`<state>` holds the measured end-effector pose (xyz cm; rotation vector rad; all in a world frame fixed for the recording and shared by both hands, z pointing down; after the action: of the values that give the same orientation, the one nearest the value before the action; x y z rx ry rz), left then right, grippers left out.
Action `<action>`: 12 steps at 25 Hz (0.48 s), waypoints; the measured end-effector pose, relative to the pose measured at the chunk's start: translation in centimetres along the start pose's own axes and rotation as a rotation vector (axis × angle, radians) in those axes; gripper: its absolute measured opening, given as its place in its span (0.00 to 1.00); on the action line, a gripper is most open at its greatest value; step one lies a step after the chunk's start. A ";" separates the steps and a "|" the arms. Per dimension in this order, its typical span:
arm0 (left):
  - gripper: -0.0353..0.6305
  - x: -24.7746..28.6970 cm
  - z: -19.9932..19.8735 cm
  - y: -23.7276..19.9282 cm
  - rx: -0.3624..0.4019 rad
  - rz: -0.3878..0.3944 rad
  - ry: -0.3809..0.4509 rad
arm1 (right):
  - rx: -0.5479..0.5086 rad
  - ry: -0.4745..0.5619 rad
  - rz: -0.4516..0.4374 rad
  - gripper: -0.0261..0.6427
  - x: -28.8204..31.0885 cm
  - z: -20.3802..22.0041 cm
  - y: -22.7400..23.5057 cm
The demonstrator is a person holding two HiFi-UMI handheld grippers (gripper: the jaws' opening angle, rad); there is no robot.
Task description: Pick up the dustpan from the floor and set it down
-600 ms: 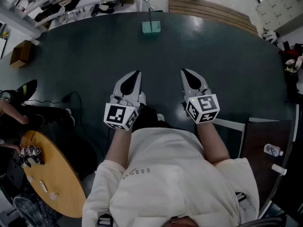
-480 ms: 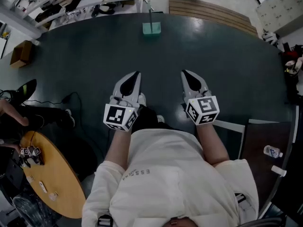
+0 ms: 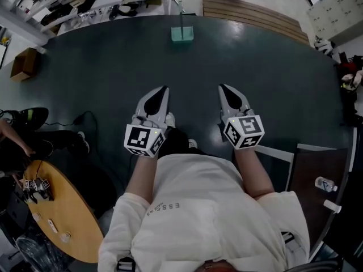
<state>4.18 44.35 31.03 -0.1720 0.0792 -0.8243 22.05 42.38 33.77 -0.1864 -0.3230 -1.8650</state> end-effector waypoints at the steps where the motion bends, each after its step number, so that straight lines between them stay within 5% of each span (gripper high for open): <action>1: 0.07 0.1 0.0 -0.5 -0.003 -0.002 -0.001 | 0.012 -0.005 -0.001 0.03 0.4 0.0 -0.1; 12: 0.07 3.1 -0.8 -9.3 -0.047 -0.013 0.005 | 0.041 -0.064 0.038 0.03 8.6 -1.4 -0.6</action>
<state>-0.54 35.80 31.96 -0.2150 0.1023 -0.8358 18.82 34.35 34.87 -0.2231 -0.3992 -1.8156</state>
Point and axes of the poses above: the fingertips, and each gripper's own axes: x forward along the fingers, y to its right, z out of its underside, the point moved 2 cm from there along -x, backward along the fingers, and after that the axes turned 12 degrees about z, right-handed, at the moved point
